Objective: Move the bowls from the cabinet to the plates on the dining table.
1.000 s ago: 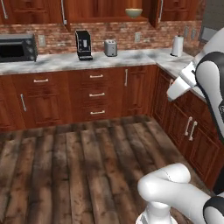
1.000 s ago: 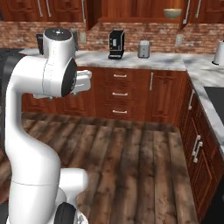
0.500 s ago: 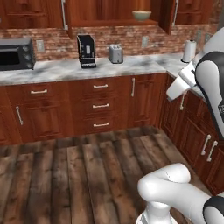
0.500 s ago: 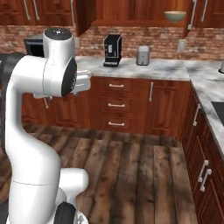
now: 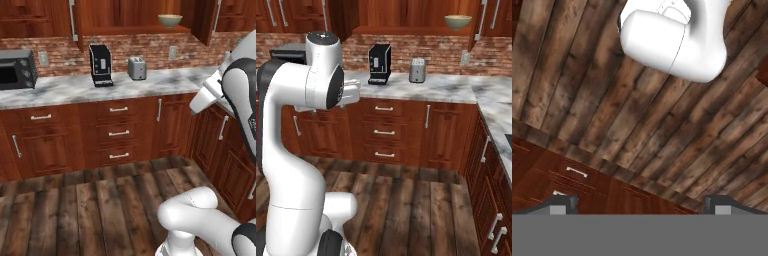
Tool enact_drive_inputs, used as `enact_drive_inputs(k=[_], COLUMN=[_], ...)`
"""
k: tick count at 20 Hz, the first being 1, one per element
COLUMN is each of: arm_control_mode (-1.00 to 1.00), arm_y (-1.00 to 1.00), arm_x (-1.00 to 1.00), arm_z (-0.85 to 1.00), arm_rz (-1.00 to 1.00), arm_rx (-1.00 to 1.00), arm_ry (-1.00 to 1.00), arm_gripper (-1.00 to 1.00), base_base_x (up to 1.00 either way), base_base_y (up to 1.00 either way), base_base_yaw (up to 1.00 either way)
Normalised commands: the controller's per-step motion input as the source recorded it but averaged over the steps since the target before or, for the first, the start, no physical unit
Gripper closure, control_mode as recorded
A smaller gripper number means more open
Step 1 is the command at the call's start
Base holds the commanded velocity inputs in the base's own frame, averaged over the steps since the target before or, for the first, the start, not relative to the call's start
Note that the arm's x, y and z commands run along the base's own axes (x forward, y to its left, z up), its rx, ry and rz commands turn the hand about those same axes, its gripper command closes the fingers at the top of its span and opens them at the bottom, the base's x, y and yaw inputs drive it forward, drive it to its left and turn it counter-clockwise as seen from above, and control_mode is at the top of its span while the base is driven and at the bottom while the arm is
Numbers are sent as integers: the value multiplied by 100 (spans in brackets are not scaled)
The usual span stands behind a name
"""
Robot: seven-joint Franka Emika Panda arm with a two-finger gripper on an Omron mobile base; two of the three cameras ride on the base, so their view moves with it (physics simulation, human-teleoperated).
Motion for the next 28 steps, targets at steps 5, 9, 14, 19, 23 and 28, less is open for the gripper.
enact_drive_inputs(k=[5, 9, 14, 19, 23, 28], arm_control_mode=[100, 100, 100, 100, 100, 100], arm_y=[0, 0, 0, 0, 0, 0], arm_x=[0, 0, 0, 0, 0, 0], arm_z=[0, 0, 0, 0, 0, 0], arm_rz=[0, 0, 0, 0, 0, 0], arm_rx=[0, 0, 0, 0, 0, 0], arm_ry=[0, 0, 0, 0, 0, 0], arm_gripper=[-100, -100, -100, -100, -100, -100], base_base_x=[22, 22, 57, 93, 97, 96], base_base_y=[-38, -42, -41, -36, -24, -25], base_base_yaw=[0, 0, 0, 0, 0, 0])
